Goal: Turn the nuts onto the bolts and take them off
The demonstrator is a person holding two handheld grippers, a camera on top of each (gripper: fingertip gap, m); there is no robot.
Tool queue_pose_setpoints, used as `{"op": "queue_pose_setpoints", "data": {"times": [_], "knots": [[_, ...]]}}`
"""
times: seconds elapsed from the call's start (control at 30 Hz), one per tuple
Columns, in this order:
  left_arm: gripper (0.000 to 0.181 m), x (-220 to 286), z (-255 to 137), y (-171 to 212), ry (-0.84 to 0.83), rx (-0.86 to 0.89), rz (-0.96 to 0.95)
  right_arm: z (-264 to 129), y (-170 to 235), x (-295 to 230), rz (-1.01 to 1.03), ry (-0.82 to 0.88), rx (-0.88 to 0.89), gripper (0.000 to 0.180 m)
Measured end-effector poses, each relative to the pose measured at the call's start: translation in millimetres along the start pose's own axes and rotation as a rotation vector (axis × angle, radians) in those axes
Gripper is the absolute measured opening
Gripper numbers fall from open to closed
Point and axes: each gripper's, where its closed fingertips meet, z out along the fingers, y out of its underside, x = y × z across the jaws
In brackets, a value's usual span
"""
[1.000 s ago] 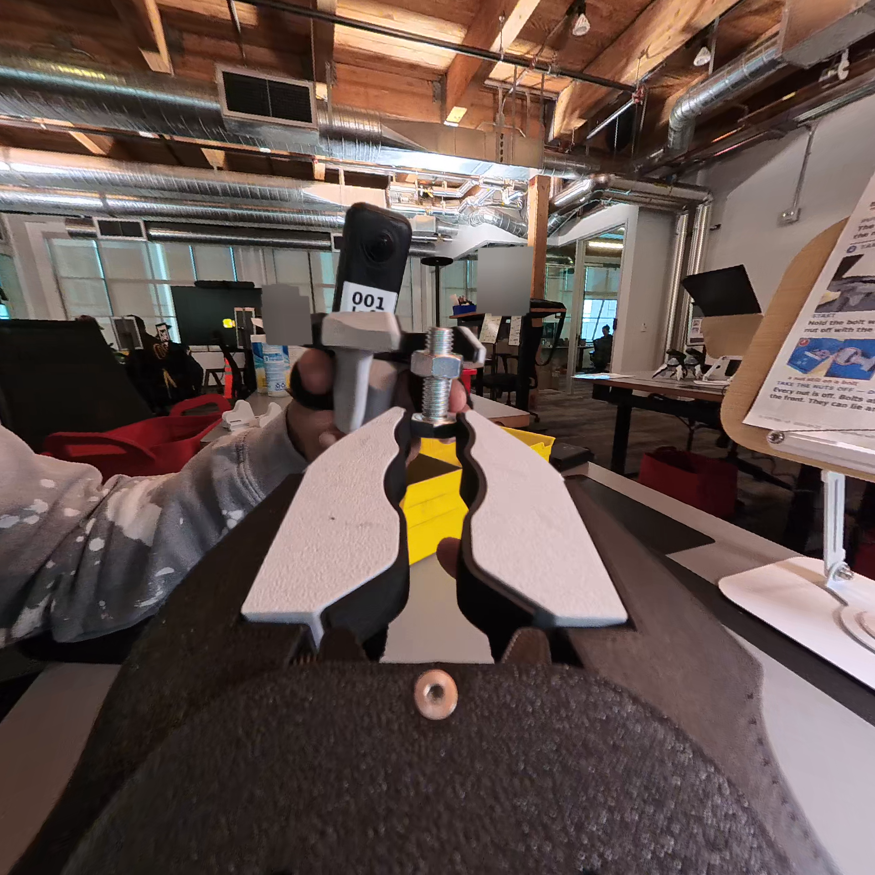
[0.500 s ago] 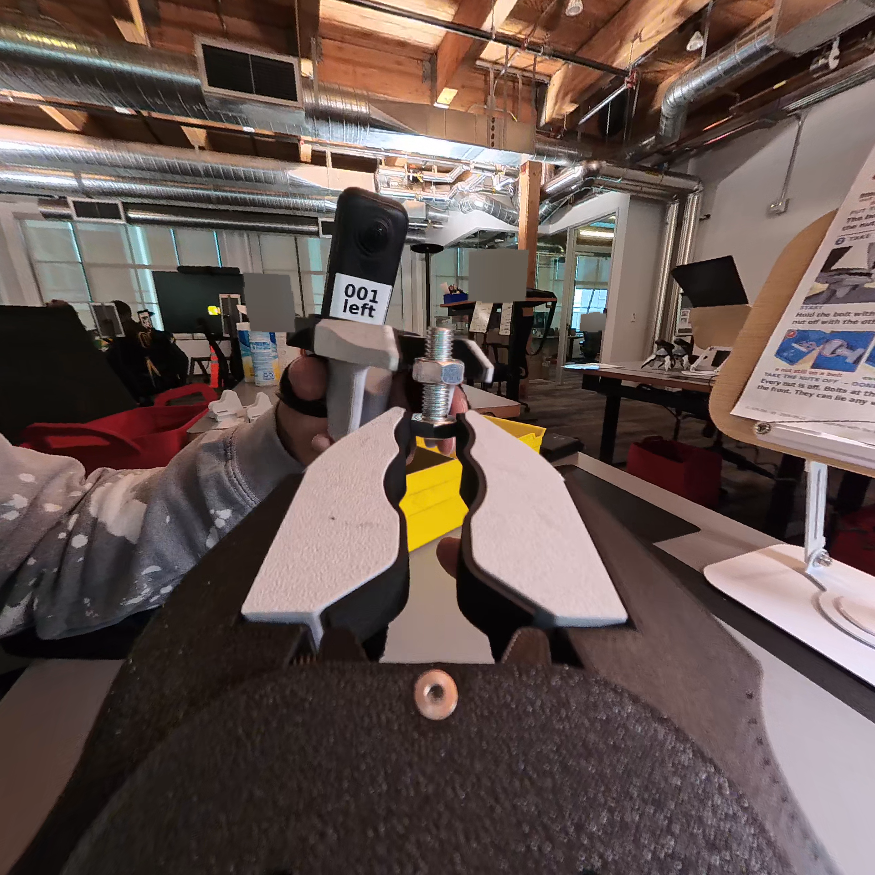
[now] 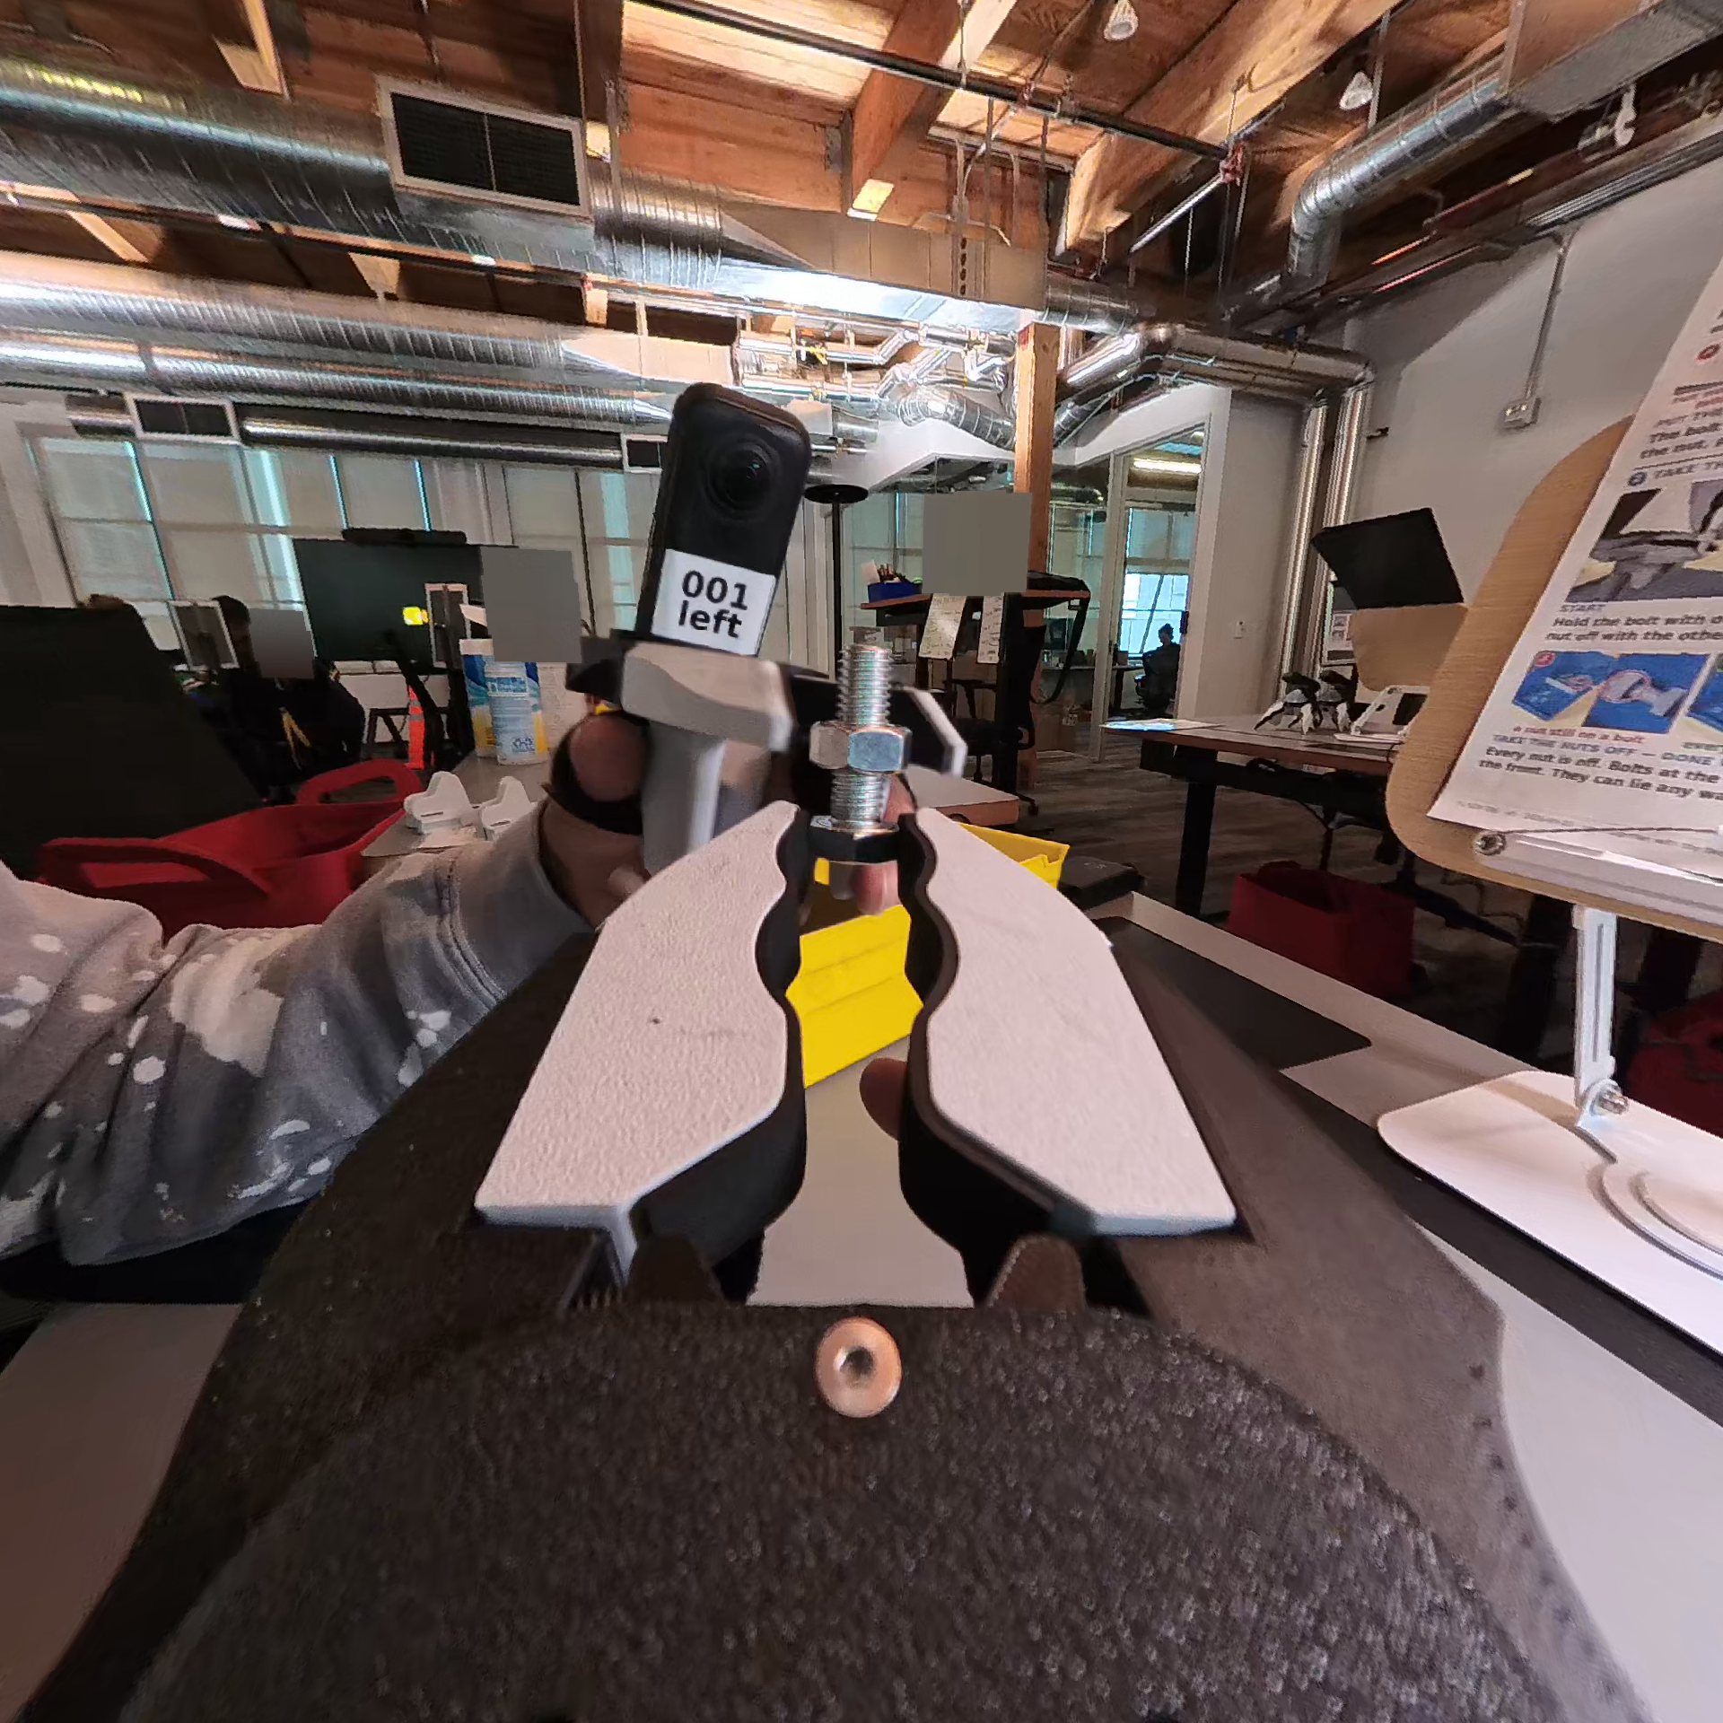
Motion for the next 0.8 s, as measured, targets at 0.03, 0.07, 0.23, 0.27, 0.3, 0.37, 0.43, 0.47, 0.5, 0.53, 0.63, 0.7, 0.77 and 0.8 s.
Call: {"op": "queue_pose_setpoints", "data": {"times": [0.03,0.07,0.23,0.27,0.3,0.37,0.43,0.47,0.5,0.53,0.63,0.7,0.77,0.8], "knots": [[0.032,-3.3,0.7,2.3,-0.019,-0.01,0.011,0.0,-0.7,-0.6,0.0,-0.001,0.001,0.018],[0.031,-5.0,-0.2,1.6,-0.022,-0.004,0.006,-0.5,-0.8,0.7,0.001,0.006,0.001,0.018],[0.015,-33.1,-13.6,1.7,-0.168,-0.009,0.003,-3.6,-6.0,1.8,-0.006,-0.004,0.019,0.018],[0.017,-29.0,-13.5,-1.3,-0.142,0.007,-0.007,-3.4,-4.8,2.5,-0.007,0.002,0.012,0.018],[0.019,-24.6,-12.5,-2.3,-0.118,0.012,-0.004,-3.2,-3.6,3.2,-0.003,0.005,0.008,0.018],[0.026,-14.6,-8.3,-1.1,-0.07,0.004,0.006,-2.5,-1.3,4.6,0.002,0.015,0.002,0.018],[0.031,-3.7,-2.8,-1.1,-0.015,0.004,-0.008,-1.7,0.6,4.5,-0.001,0.019,-0.008,0.018],[0.031,-1.7,-0.3,-0.5,-0.009,0.002,-0.011,-1.3,0.6,3.6,-0.003,0.017,-0.008,0.018],[0.03,-3.8,1.1,0.9,-0.029,-0.005,-0.004,-1.1,-0.2,2.1,-0.004,0.012,-0.005,0.018],[0.031,-5.5,1.2,0.6,-0.041,-0.001,0.006,-1.2,-0.5,2.7,-0.003,0.018,-0.004,0.018],[0.011,-27.8,-8.6,-0.7,-0.181,-0.011,0.008,-5.1,-6.9,3.4,0.014,-0.001,0.033,0.018],[0.016,-31.8,-13.1,1.0,-0.207,-0.034,0.032,-5.0,-7.5,4.3,-0.004,0.009,0.026,0.018],[0.021,-22.8,-11.8,-3.4,-0.151,-0.011,0.016,-4.4,-5.9,4.2,-0.003,0.013,0.02,0.018],[0.024,-17.4,-9.5,-3.4,-0.122,-0.011,0.013,-3.8,-4.5,4.3,0.0,0.015,0.016,0.018]]}}
